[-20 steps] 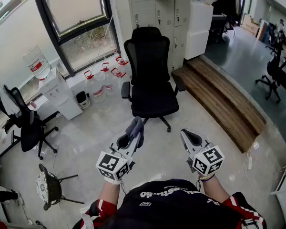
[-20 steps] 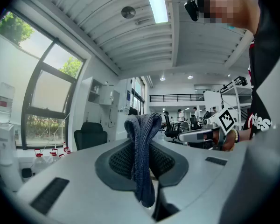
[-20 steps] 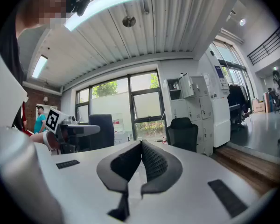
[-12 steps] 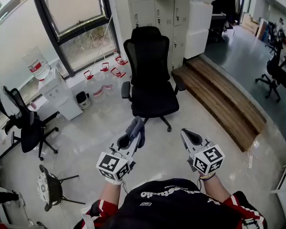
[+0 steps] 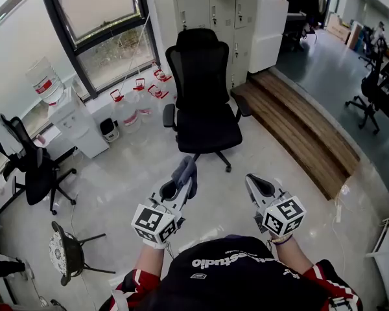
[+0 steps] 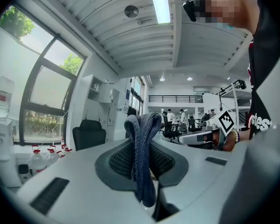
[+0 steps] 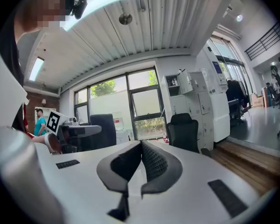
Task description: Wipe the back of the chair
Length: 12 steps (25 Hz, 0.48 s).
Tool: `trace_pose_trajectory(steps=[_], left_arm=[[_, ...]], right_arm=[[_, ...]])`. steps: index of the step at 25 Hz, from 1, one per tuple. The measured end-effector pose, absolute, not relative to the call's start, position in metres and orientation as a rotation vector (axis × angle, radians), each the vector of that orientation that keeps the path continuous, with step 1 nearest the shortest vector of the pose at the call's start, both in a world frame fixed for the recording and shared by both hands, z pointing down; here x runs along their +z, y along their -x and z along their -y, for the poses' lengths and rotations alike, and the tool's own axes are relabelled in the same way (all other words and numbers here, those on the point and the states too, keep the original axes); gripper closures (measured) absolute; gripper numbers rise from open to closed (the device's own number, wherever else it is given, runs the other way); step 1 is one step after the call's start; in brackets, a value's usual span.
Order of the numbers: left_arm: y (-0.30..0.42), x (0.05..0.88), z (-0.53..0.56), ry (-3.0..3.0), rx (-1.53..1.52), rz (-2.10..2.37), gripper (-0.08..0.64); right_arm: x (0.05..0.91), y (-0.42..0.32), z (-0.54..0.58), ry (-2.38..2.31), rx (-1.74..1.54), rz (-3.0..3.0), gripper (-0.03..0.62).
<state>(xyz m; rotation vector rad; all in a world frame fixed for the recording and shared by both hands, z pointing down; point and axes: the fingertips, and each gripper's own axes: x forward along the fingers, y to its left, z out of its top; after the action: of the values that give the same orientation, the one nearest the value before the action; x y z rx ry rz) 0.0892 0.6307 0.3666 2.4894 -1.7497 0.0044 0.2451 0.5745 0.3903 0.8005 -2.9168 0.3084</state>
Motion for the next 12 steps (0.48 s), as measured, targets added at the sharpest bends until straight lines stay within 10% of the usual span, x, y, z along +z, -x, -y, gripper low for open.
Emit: trace_pose_trajectory(steps=[12], left_arm=[[-0.057,0.390,-0.616,-2.425,-0.032,1.746,0.497]], right_arm=[[0.414,-0.228,-0.569,-0.741,0.339,2.831,0.578]])
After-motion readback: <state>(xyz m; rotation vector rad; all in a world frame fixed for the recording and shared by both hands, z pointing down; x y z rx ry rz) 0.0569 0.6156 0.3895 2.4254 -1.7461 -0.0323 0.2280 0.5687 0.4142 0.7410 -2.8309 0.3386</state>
